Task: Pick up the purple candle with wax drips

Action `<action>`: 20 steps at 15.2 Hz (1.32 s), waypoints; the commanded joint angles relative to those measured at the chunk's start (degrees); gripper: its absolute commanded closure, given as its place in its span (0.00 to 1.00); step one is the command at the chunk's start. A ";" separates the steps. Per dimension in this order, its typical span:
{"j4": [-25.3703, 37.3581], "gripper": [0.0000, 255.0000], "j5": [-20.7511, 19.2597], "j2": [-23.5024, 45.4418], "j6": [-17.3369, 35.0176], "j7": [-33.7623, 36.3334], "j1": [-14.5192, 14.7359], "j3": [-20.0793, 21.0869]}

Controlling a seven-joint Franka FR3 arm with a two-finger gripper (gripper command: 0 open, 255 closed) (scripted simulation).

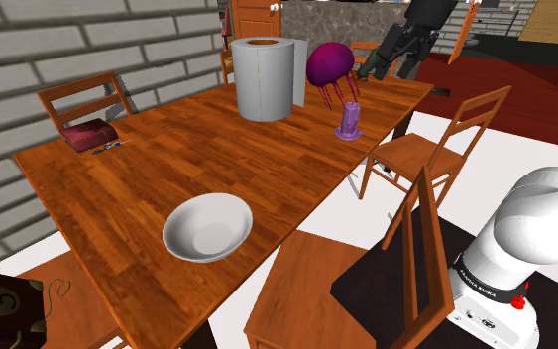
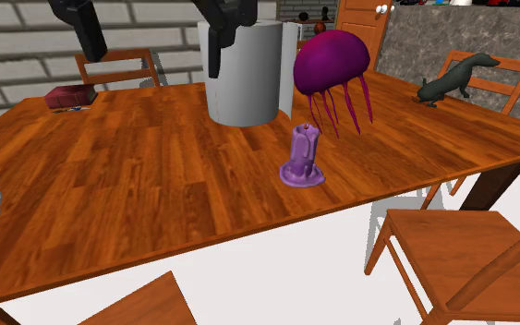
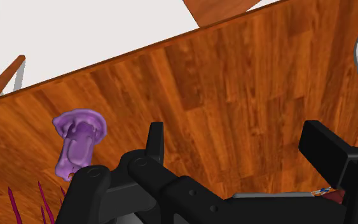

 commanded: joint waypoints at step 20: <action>5.85 0.00 -1.25 29.73 21.78 -16.83 -2.44 -13.24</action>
